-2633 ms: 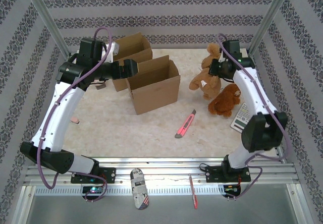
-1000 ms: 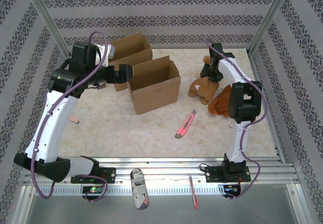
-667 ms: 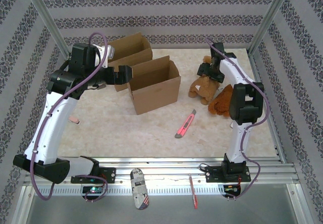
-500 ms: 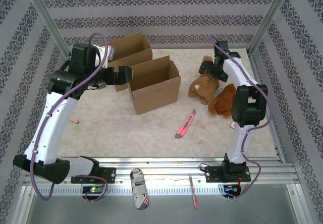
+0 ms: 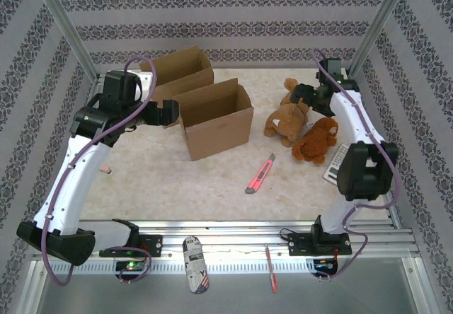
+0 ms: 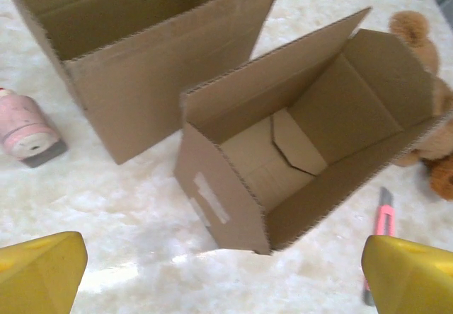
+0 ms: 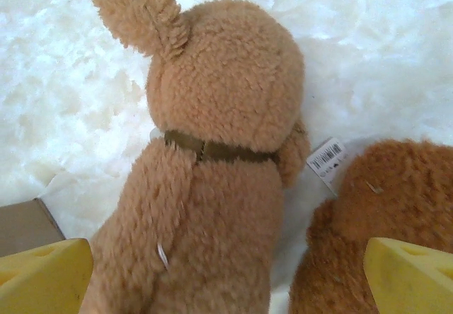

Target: Unpack the express box

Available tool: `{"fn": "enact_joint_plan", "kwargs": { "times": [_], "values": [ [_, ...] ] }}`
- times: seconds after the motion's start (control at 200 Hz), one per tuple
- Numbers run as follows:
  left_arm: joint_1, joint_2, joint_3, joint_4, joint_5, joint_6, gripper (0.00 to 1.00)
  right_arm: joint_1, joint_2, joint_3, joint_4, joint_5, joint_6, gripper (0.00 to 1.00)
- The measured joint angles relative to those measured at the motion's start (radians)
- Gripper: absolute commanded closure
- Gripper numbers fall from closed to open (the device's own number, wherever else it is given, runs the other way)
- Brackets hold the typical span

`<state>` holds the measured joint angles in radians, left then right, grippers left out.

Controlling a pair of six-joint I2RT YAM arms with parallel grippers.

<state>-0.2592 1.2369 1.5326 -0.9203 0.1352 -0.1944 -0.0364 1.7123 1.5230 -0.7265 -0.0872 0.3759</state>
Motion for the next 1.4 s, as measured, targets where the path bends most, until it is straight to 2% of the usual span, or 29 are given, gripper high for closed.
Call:
{"fn": "enact_joint_plan", "kwargs": {
  "times": [0.185,0.38,0.5,0.645,0.724,0.779,0.819,0.874,0.979,1.099,1.324,1.399],
  "values": [
    [0.055,-0.022,-0.128,0.13,-0.104,0.035,0.0,-0.02,-0.213,-0.204,0.099,-0.007,-0.055,0.02],
    [0.155,-0.113,-0.374,0.372,-0.225,0.038,0.0,-0.02,-0.397,-0.494,0.302,-0.002,-0.1,0.02],
    [0.189,-0.192,-0.548,0.527,-0.318,0.037,0.0,-0.02,-0.464,-0.681,0.451,0.017,-0.119,0.02],
    [0.19,-0.254,-0.756,0.711,-0.437,0.019,0.0,-0.02,-0.497,-0.85,0.631,0.069,-0.126,0.02],
    [0.194,-0.275,-0.95,0.941,-0.443,0.039,0.04,-0.021,-0.51,-0.938,0.754,0.089,-0.126,0.02],
    [0.195,-0.274,-1.12,1.158,-0.439,0.058,0.05,-0.021,-0.518,-1.005,0.864,0.09,-0.131,0.02],
    [0.195,-0.243,-1.243,1.317,-0.441,0.069,0.04,-0.02,-0.523,-1.061,0.958,0.09,-0.143,0.02],
    [0.196,-0.172,-1.341,1.447,-0.451,0.092,0.04,-0.014,-0.525,-1.129,1.069,0.097,-0.162,0.02],
    [0.196,-0.041,-1.37,1.604,-0.447,0.154,0.03,0.002,-0.524,-1.212,1.192,0.116,-0.213,0.02],
    [0.196,-0.008,-1.341,1.744,-0.435,0.192,0.02,0.009,-0.512,-1.221,1.287,0.109,-0.265,0.02],
    [0.203,-0.04,-1.295,1.775,-0.375,0.206,0.0,0.039,-0.48,-1.246,1.453,0.113,-0.338,0.02],
    [0.204,0.006,-1.326,1.858,-0.37,0.207,0.0,0.037,-0.459,-1.258,1.494,0.113,-0.339,0.02]
  ]
}}
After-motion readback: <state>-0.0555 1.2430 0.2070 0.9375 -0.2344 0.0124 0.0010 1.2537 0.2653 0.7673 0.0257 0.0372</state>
